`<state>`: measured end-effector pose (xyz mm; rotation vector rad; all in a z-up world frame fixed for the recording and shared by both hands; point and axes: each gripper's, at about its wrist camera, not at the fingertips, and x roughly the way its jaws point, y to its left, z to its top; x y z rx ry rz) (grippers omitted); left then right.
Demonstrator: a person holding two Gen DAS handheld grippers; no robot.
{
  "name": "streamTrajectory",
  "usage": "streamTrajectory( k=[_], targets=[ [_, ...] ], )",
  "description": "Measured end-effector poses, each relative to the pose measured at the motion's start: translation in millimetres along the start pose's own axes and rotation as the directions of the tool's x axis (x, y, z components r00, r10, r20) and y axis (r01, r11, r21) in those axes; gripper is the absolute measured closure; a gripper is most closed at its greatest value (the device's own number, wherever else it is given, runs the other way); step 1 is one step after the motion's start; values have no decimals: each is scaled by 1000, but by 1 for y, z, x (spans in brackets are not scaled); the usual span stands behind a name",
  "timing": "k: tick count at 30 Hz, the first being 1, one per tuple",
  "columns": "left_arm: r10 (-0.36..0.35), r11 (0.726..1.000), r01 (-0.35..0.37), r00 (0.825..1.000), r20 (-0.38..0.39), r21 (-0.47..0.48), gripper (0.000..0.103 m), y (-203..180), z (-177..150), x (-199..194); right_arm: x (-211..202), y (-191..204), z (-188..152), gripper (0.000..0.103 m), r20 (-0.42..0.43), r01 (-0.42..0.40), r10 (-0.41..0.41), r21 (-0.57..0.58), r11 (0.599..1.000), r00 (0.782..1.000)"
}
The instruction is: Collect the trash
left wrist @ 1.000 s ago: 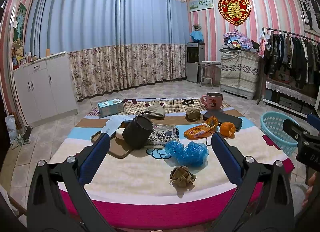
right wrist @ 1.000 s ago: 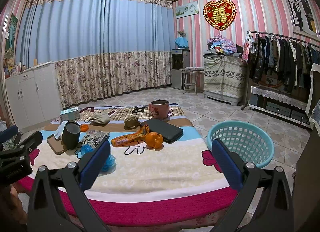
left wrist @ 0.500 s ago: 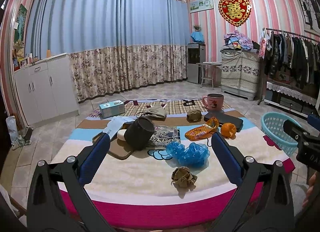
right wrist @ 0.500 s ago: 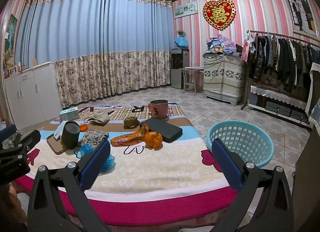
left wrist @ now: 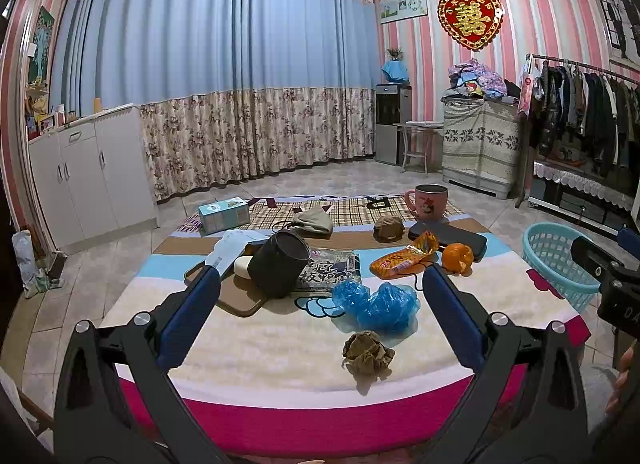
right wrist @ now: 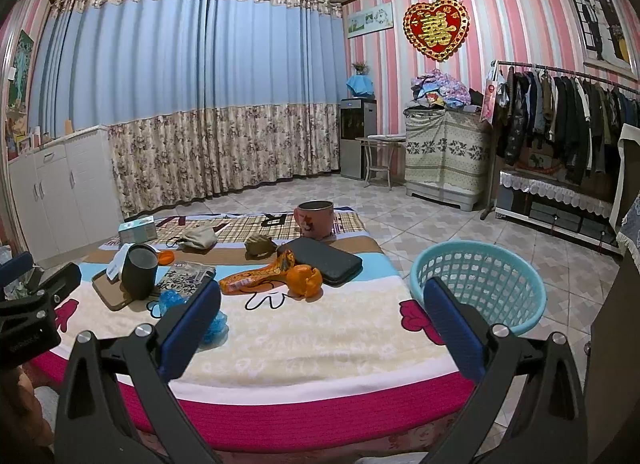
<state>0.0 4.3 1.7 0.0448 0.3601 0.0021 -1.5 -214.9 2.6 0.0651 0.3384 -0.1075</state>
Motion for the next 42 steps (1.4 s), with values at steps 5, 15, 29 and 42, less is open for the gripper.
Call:
streamTrajectory(
  k=[5, 15, 29, 42],
  targets=[
    [2, 1000, -2, 1000, -1, 1, 5, 0, 0, 0, -1, -2, 0, 4, 2, 1, -1, 1, 1000, 1000],
    [0, 1000, 0, 1000, -2, 2, 5, 0, 1, 0, -1, -5, 1, 4, 2, 2, -2, 3, 1000, 1000],
    [0, 1000, 0, 1000, -1, 1, 5, 0, 0, 0, -1, -5, 1, 4, 3, 4, -4, 1, 1000, 1000],
    [0, 1000, 0, 1000, -1, 0, 5, 0, 1, 0, -1, -9, 3, 4, 8, 9, -9, -1, 1000, 1000]
  ],
)
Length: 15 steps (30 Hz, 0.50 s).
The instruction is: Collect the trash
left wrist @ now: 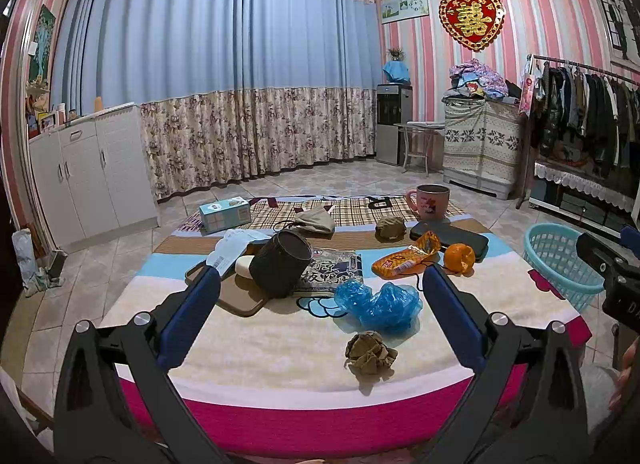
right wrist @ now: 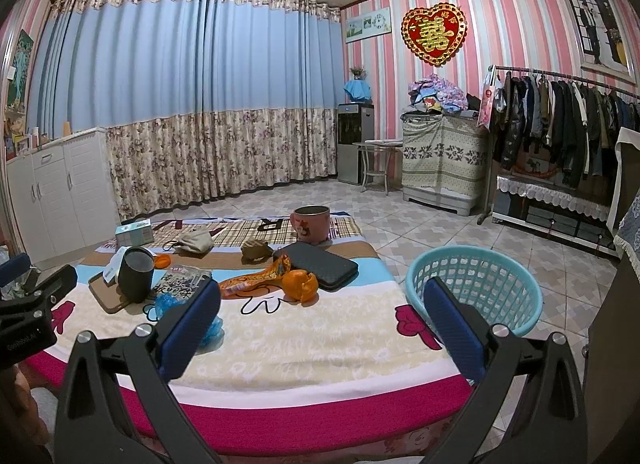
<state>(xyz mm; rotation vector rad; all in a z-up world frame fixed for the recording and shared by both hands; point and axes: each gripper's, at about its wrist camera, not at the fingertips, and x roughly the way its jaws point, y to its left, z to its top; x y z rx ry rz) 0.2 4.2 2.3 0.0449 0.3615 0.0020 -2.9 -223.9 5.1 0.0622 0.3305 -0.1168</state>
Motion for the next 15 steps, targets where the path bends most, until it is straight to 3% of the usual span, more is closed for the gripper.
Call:
streamTrajectory(
  k=[15],
  targets=[
    [3, 1000, -3, 1000, -6, 3, 5, 0, -3, 1, 2, 6, -3, 4, 24, 3, -3, -1, 1000, 1000]
  ],
)
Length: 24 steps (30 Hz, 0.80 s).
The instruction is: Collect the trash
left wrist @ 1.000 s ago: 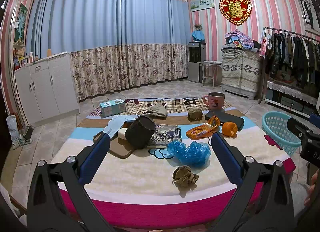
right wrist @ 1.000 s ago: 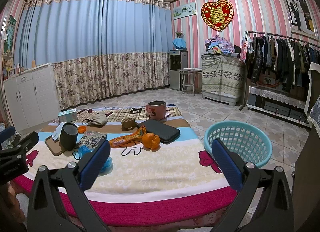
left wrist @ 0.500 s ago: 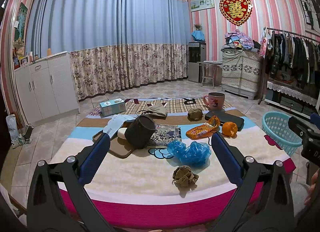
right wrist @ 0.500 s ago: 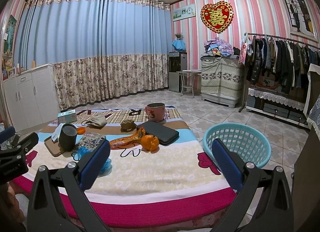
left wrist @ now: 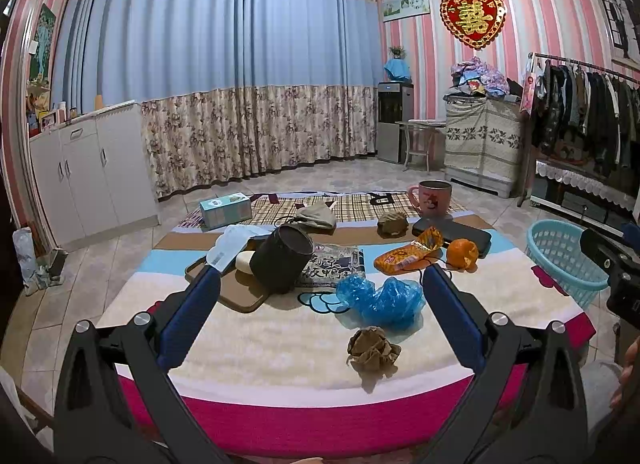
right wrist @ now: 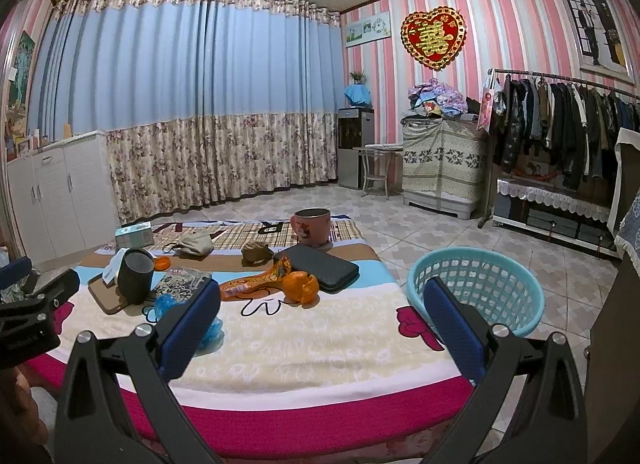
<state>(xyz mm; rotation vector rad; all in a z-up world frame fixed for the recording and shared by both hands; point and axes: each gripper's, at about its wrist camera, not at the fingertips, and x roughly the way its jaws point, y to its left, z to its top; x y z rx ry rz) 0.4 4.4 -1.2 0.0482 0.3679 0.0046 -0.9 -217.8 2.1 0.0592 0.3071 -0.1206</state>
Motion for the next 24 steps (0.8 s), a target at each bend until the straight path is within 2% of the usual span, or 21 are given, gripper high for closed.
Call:
streamTrajectory(
  k=[7, 17, 24],
  targets=[
    [-4, 1000, 4, 1000, -11, -2, 5, 2, -8, -2, 4, 1, -5, 4, -5, 1, -1, 1, 1000, 1000],
    [0, 1000, 1, 999, -53, 2, 5, 1, -19, 18, 25, -3, -19, 4, -26, 11, -10, 27, 1000, 1000],
    [-14, 1000, 14, 991, -130, 0, 5, -3, -37, 45, 43, 0, -29, 4, -50, -18, 20, 37, 999, 999]
  ],
)
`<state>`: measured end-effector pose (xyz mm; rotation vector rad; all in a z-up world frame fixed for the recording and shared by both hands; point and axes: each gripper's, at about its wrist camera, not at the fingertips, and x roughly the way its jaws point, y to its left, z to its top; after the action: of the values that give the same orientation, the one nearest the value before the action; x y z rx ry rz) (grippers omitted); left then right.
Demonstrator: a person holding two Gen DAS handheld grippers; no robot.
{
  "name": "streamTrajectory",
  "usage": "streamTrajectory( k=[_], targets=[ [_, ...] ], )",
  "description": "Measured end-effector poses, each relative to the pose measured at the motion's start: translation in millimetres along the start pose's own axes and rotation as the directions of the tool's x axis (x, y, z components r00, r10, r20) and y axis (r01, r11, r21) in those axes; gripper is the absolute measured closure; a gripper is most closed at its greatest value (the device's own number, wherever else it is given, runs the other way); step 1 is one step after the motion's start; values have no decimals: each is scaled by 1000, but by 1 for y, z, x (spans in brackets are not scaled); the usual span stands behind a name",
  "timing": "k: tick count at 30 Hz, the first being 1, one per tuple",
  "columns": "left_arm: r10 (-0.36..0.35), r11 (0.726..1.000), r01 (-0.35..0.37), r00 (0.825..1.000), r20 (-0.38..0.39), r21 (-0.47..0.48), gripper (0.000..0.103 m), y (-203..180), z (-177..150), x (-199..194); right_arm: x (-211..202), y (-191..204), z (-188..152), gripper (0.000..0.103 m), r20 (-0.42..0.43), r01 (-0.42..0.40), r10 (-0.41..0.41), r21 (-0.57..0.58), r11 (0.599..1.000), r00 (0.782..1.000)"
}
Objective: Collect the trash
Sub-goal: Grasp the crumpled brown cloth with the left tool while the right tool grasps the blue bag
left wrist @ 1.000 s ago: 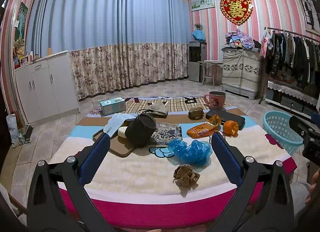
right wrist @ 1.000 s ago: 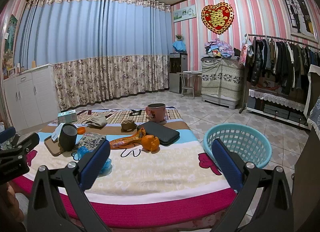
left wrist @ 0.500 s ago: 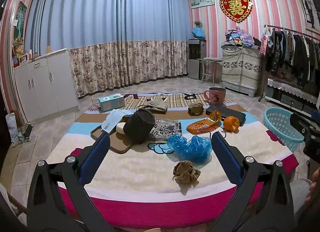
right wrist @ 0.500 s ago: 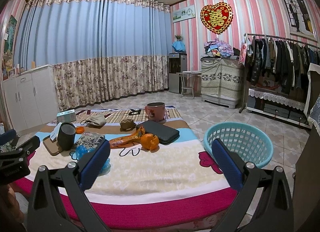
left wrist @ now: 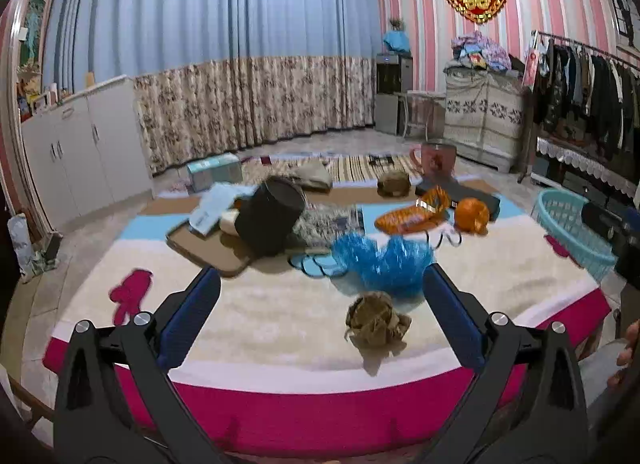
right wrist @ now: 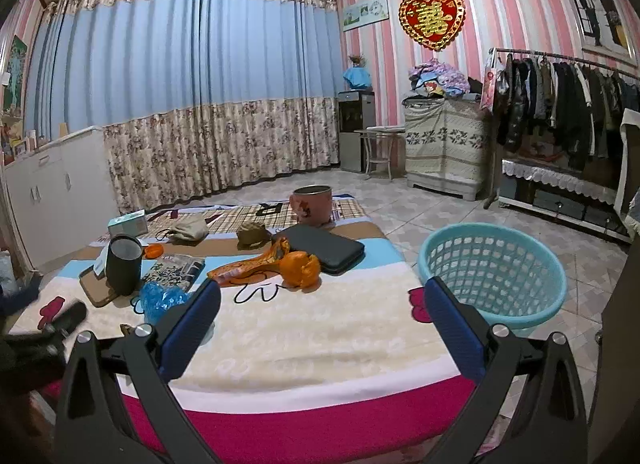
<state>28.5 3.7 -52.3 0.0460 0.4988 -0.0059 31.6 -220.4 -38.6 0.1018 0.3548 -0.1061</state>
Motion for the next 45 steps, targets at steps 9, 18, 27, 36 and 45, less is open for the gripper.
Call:
streamTrajectory(
  k=[9, 18, 27, 36, 45],
  targets=[
    [-12, 999, 15, 997, -76, 33, 5, -10, -20, 37, 20, 7, -11, 4, -43, 54, -54, -2, 999, 998],
    [-30, 999, 36, 990, -137, 40, 5, -19, -28, 66, 24, -1, -14, 4, -72, 104, -103, 21, 994, 992],
    [-94, 992, 107, 981, -170, 67, 19, -30, -30, 76, 30, -1, -16, 4, -94, 126, -124, 14, 992, 988],
    [-194, 978, 205, 963, -187, 39, 65, -24, -25, 71, 32, 3, -16, 4, -102, 120, -121, -15, 993, 987],
    [-89, 994, 96, 990, -109, 58, 65, 26, 18, 64, 48, 31, -20, 4, -162, 44, -54, -64, 997, 985]
  ],
)
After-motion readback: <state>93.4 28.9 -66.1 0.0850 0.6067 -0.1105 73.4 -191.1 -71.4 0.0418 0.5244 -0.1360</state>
